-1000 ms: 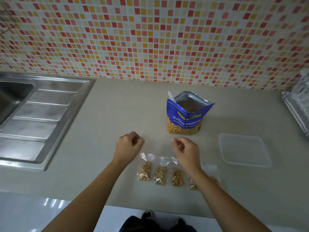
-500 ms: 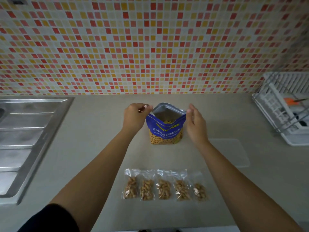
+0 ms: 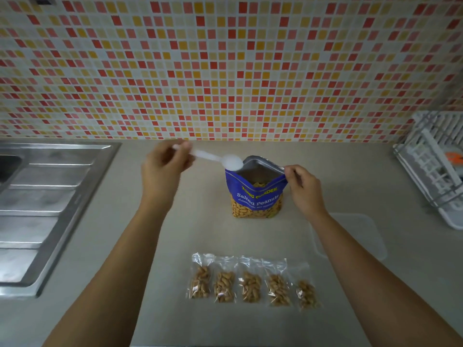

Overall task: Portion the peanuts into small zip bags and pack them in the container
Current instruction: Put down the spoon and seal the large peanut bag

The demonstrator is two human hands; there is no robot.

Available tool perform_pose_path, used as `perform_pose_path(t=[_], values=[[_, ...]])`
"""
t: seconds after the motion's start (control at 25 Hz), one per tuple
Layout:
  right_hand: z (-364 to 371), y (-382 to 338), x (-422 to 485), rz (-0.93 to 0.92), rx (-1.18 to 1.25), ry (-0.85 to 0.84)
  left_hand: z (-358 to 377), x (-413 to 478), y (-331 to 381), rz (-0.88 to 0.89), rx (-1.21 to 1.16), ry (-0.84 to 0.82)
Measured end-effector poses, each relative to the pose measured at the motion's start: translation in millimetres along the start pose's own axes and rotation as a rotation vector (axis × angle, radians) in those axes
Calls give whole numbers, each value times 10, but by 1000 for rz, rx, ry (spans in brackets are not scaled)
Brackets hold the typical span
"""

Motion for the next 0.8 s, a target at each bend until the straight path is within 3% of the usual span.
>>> perform_pose_path(t=[0.12, 0.32, 0.48, 0.8], values=[[2, 16, -1, 4, 12, 16, -560, -6, -699, -232, -249, 194], [9, 14, -6, -1, 13, 31, -843, -265, -1839, -530, -75, 373], [-1, 10, -9, -6, -1, 22, -857, -413, -1973, -531, 438, 407], [-1, -14, -4, -21, -11, -3, -673, -358, -2084, -416, 855, 218]])
Point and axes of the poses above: each hand's wrist, its own x-axis towards the middle knuckle, its own z-axis out of the palm, y = z × x, the point moved 8 cm from there along x, towards the middle knuckle, and after that the axes turned 14 degrees about -z, right-handed, at the moved point
